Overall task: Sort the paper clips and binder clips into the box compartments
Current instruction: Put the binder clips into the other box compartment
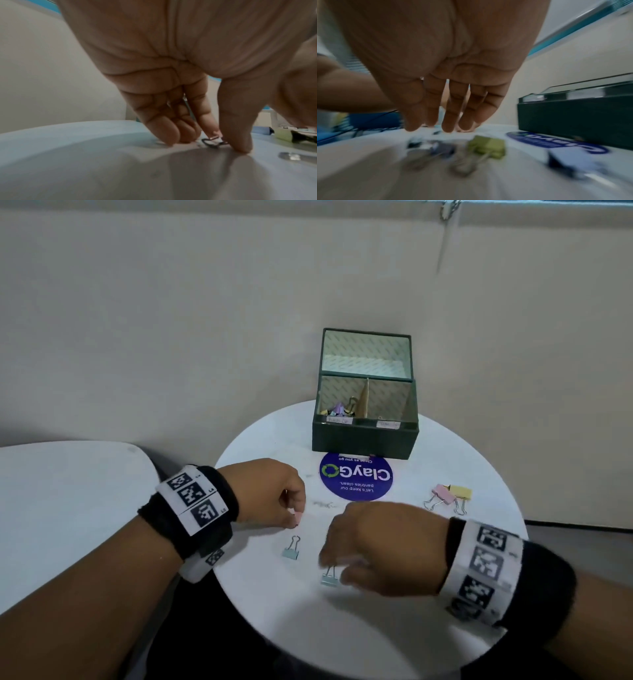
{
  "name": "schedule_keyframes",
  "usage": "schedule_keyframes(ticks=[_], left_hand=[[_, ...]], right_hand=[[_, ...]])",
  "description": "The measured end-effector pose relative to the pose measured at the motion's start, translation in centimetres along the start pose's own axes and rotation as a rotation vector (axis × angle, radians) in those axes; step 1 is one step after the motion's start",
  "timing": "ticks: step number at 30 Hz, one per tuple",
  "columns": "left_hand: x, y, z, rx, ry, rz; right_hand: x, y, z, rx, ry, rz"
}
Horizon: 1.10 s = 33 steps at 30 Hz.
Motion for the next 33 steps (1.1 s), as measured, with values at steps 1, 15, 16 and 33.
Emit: schedule_keyframes(ticks=[1,15,16,33], left_hand=[[-0.1,0.0,0.0,-0.008,0.01,0.016],[0.0,-2.2,0.0,0.098,-0.214,-0.059],[0.0,-2.3,0.3,0.113,-0.2,-0.073],[-0.9,-1.6,3.9,0.301,0.25,-0.029]], right_hand=[[0.7,0.2,-0.8,-0.056,-0.051,-0.026],[-3.1,-0.7,2.9,0.231,0.36,0.054],[-2.4,-0.9,2.5,0.226,0.266,0.013],[-8.6,3.1,8.8,0.431,0.333,0.206]])
Point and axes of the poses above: each hand's wrist, its own y-axis towards the middle knuckle, its own x-axis out of the palm, z = x × y, the point moved 5 cm from there along y, towards the middle knuckle, and after that the axes turned 12 degrees about x, right-handed, at the moved point
